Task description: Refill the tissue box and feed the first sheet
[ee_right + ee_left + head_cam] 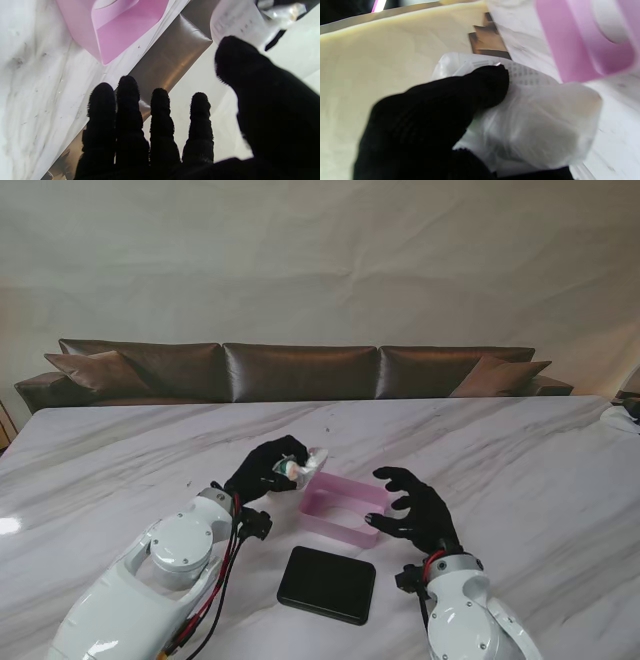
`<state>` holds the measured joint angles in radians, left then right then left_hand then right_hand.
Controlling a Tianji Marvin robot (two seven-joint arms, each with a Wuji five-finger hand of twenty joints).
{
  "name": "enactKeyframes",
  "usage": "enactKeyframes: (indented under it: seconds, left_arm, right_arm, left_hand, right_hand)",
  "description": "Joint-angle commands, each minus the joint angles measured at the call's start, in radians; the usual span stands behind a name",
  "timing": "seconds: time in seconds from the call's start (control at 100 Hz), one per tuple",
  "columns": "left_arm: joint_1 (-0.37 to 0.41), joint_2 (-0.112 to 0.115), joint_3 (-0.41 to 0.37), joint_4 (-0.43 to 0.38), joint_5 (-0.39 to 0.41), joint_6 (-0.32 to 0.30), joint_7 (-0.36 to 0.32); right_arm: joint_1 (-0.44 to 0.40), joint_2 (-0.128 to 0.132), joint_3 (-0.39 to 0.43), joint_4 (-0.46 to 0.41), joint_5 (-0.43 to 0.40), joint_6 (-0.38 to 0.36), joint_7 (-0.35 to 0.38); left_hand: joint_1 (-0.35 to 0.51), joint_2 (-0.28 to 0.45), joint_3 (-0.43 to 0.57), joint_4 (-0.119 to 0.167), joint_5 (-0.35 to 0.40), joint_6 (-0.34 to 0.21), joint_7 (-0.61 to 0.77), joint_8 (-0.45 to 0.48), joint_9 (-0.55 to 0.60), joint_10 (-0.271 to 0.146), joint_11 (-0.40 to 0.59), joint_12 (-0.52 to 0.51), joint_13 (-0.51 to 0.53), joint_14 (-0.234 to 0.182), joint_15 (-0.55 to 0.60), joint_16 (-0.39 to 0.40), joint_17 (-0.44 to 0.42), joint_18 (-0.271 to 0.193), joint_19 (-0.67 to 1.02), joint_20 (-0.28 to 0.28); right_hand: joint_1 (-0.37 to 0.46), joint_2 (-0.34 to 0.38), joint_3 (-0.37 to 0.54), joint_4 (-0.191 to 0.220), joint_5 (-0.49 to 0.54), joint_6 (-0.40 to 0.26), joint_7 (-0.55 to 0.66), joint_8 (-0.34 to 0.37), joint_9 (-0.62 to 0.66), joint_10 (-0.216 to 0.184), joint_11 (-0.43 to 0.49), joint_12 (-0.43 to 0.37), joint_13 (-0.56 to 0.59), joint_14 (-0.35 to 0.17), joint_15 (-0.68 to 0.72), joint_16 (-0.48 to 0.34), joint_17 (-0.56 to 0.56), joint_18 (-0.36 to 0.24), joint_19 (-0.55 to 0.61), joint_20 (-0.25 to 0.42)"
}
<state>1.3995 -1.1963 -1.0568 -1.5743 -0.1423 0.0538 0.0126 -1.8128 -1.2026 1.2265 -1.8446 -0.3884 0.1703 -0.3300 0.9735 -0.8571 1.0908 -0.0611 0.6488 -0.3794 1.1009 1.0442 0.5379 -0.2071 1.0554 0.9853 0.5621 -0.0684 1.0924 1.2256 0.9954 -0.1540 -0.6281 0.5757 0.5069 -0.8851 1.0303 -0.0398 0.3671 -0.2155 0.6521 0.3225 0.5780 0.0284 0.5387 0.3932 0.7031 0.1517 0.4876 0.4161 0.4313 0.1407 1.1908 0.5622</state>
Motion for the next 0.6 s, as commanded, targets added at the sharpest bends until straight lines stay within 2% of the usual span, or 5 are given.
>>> enactKeyframes:
  seconds: [0.0,0.23,0.25,0.34,0.59]
  left_arm:
    - [-0.016,-0.01,0.009,-0.007,-0.005,-0.012,-0.035]
    - [-0.066,-0.002,0.043,0.041,-0.218,-0.057,-0.217]
    - [-0.07,-0.001,0.046,0.046,-0.23,-0.057,-0.231]
    - [-0.085,0.002,0.059,0.065,-0.269,-0.059,-0.285]
    - [-0.1,0.006,0.078,0.1,-0.341,-0.062,-0.377]
  right_arm:
    - [0.012,0.001,0.001,0.007,0.009,-0.003,0.013]
    - [0.051,0.006,-0.006,0.028,0.019,-0.015,0.041]
    - [0.054,0.006,-0.006,0.03,0.021,-0.017,0.045]
    - [0.071,0.01,-0.007,0.036,0.025,-0.021,0.066]
    - [0.105,0.01,-0.017,0.065,0.041,-0.032,0.078]
  left_hand:
    - [0.093,0.091,0.041,0.069,0.033,0.063,0.015,0.036,0.028,0.005,0.009,0.016,0.106,0.061,0.128,0.08,0.004,-0.308,2.385,0.02]
    - [0.099,0.106,0.026,0.075,0.031,0.077,0.01,0.036,0.034,0.015,0.009,0.014,0.103,0.072,0.118,0.089,-0.004,-0.303,2.384,0.021]
    - [0.102,0.111,0.015,0.085,0.03,0.078,0.008,0.037,0.034,0.017,0.008,0.014,0.104,0.075,0.109,0.099,-0.007,-0.3,2.383,0.022]
    - [0.103,0.118,0.008,0.088,0.025,0.084,0.005,0.038,0.029,0.019,0.006,0.015,0.1,0.078,0.104,0.104,-0.014,-0.298,2.382,0.022]
    - [0.105,0.127,-0.004,0.089,0.015,0.09,0.002,0.04,0.027,0.026,0.005,0.017,0.094,0.081,0.097,0.108,-0.024,-0.295,2.378,0.022]
  right_hand:
    - [-0.031,-0.06,0.131,-0.05,-0.05,-0.047,0.0,-0.013,-0.034,-0.034,0.02,0.002,-0.004,-0.028,0.031,0.014,0.011,-0.053,0.034,0.024]
    - [-0.073,0.025,0.114,-0.061,-0.094,-0.02,0.008,-0.019,-0.039,-0.024,0.03,0.0,0.021,-0.024,0.055,0.024,0.032,-0.059,0.06,0.031]
    - [-0.074,0.026,0.111,-0.061,-0.093,-0.018,0.009,-0.019,-0.036,-0.024,0.031,0.0,0.024,-0.023,0.058,0.025,0.034,-0.059,0.062,0.031]
    - [-0.087,0.051,0.096,-0.061,-0.097,0.003,0.017,-0.021,-0.028,-0.023,0.033,-0.001,0.038,-0.023,0.075,0.033,0.04,-0.06,0.071,0.032]
    - [-0.125,0.138,0.06,-0.055,-0.06,0.042,0.052,-0.022,0.006,-0.017,0.043,-0.003,0.071,-0.019,0.112,0.052,0.056,-0.044,0.09,0.031]
